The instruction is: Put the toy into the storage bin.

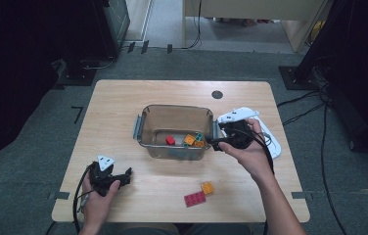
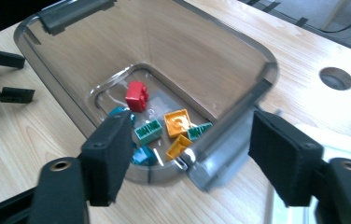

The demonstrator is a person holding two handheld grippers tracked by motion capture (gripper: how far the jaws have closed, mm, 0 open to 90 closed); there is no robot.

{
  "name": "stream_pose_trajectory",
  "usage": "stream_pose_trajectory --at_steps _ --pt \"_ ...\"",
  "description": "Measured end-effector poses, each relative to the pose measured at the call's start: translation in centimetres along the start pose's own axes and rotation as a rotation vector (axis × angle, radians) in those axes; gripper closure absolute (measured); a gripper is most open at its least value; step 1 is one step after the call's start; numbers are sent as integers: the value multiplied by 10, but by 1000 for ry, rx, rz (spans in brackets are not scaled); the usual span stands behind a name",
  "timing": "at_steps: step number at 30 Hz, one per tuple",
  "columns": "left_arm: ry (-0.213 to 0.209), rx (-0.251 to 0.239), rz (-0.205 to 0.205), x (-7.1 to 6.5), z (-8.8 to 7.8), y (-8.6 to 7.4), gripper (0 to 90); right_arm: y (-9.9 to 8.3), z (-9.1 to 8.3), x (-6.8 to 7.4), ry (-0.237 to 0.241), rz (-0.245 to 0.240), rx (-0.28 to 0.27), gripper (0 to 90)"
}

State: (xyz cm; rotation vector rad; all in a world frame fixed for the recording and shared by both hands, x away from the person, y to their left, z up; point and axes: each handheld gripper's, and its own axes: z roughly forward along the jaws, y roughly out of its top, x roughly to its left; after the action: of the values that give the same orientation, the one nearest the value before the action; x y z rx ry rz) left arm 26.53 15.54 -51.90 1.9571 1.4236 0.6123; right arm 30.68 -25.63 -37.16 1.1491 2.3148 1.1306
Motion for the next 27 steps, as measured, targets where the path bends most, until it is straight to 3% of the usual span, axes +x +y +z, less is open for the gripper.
stream_pose_trajectory --at_steps 14,27 --pt "0 0 -1 0 0 0 83 -43 -21 -12 -22 79 -15 229" --pt "0 1 0 0 0 0 83 -93 -14 -6 -24 129 4 237"
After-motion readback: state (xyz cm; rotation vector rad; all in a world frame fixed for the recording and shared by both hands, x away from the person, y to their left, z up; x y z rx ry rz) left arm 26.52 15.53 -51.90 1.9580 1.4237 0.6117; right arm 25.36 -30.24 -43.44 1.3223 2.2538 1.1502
